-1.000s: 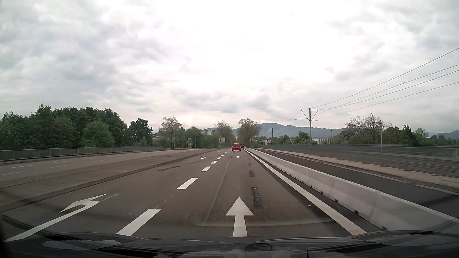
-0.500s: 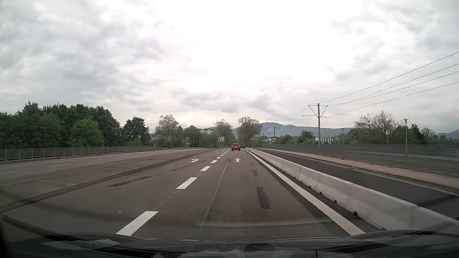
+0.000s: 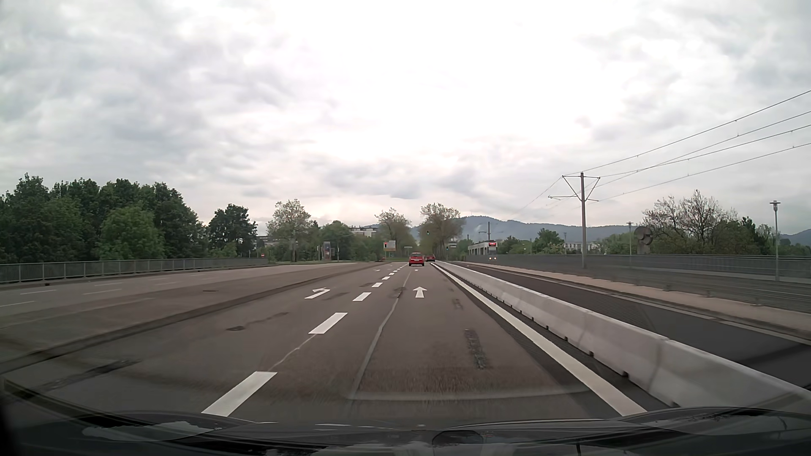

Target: Follow the waypoints while adhering to traffic rules and regulations

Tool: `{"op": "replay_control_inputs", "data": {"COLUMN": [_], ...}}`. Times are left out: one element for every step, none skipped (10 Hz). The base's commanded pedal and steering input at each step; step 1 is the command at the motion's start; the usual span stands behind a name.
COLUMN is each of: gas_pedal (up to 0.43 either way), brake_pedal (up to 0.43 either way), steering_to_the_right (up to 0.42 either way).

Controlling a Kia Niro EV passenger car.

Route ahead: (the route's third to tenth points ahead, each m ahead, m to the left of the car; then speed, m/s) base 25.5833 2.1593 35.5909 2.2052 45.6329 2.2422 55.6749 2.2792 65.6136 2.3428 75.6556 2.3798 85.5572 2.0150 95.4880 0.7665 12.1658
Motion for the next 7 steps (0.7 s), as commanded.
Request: {"op": "replay_control_inputs", "data": {"gas_pedal": [0.079, 0.079, 0.079, 0.079, 0.079, 0.079, 0.079], "brake_pedal": [0.0, 0.0, 0.0, 0.0, 0.0, 0.0, 0.0], "steering_to_the_right": [0.0, 0.0, 0.0, 0.0, 0.0, 0.0, 0.0]}}
